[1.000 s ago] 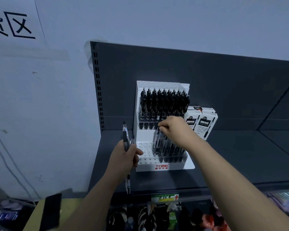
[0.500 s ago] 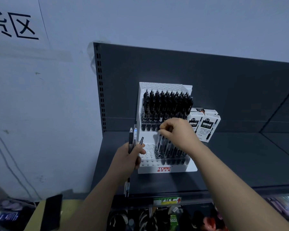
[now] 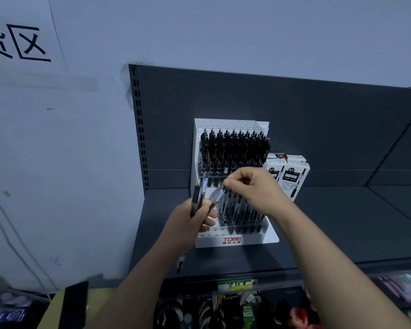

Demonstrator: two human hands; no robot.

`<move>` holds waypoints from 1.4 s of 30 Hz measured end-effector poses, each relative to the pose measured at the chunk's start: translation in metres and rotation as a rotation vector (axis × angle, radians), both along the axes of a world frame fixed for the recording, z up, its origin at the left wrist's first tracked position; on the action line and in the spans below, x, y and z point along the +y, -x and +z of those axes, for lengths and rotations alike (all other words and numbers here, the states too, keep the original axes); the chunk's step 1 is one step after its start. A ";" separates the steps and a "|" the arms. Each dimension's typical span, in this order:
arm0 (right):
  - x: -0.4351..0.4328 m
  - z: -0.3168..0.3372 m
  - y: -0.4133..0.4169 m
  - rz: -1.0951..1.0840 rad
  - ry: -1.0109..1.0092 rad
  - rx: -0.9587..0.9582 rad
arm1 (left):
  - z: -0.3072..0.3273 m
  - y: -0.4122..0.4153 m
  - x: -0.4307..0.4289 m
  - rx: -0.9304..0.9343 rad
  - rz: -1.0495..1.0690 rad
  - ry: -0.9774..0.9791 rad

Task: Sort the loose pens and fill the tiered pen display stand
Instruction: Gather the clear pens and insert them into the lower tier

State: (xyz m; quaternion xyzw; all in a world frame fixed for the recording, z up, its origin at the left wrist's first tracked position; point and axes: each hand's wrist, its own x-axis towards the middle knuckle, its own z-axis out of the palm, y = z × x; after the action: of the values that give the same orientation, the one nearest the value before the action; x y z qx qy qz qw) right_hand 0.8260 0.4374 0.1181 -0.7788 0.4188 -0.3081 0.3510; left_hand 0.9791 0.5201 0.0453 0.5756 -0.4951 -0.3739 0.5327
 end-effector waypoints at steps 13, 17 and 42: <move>-0.004 -0.008 0.009 0.071 -0.163 -0.260 | -0.004 0.002 0.000 0.017 -0.055 -0.023; -0.014 -0.003 0.023 -0.079 0.067 -0.184 | -0.011 -0.005 -0.001 0.046 0.098 -0.046; -0.016 -0.027 0.005 -0.084 0.345 0.508 | -0.011 -0.007 -0.005 0.071 0.137 -0.108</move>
State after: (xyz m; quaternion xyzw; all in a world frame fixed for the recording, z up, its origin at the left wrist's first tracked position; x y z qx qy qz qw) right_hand 0.8213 0.4214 0.0912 -0.8610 0.4664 -0.1846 0.0846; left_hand 0.9863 0.5152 0.0343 0.6224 -0.4147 -0.3829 0.5422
